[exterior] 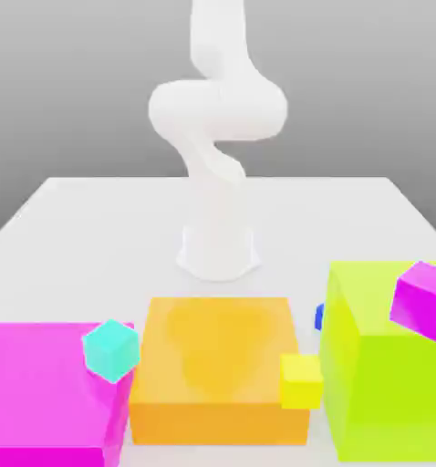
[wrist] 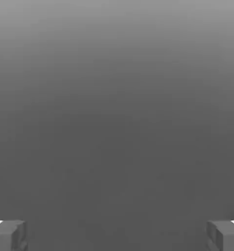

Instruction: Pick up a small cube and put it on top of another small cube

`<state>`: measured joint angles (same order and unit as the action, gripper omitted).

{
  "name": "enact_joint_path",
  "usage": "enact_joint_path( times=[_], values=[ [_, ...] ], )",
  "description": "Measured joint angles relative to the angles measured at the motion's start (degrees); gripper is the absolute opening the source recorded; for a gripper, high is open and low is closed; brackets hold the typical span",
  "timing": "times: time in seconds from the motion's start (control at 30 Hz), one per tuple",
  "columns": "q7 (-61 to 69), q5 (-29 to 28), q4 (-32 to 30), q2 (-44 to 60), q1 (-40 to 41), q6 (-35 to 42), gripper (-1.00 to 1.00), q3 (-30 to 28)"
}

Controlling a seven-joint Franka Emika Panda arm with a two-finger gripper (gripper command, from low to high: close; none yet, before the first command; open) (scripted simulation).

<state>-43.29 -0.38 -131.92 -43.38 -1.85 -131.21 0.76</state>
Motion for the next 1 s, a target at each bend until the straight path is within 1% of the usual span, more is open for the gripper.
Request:
enact_joint_path(
  times=[0.27, 0.5, 0.7, 0.87, 1.0],
  values=[
    [13.0, -2.4, -3.6, 10.2, -8.3, -1.4, 0.0, 3.7],
    [23.0, -6.7, -7.1, 18.9, -14.7, -3.3, 0.0, 9.0],
    [29.8, -12.7, -10.1, 26.3, -19.5, -4.8, 0.0, 14.9],
    [33.9, -20.0, -12.4, 32.7, -23.0, -5.5, 0.0, 20.2],
    [40.3, -24.5, -16.6, 37.7, -25.8, -8.3, 0.0, 23.2]
  ],
)
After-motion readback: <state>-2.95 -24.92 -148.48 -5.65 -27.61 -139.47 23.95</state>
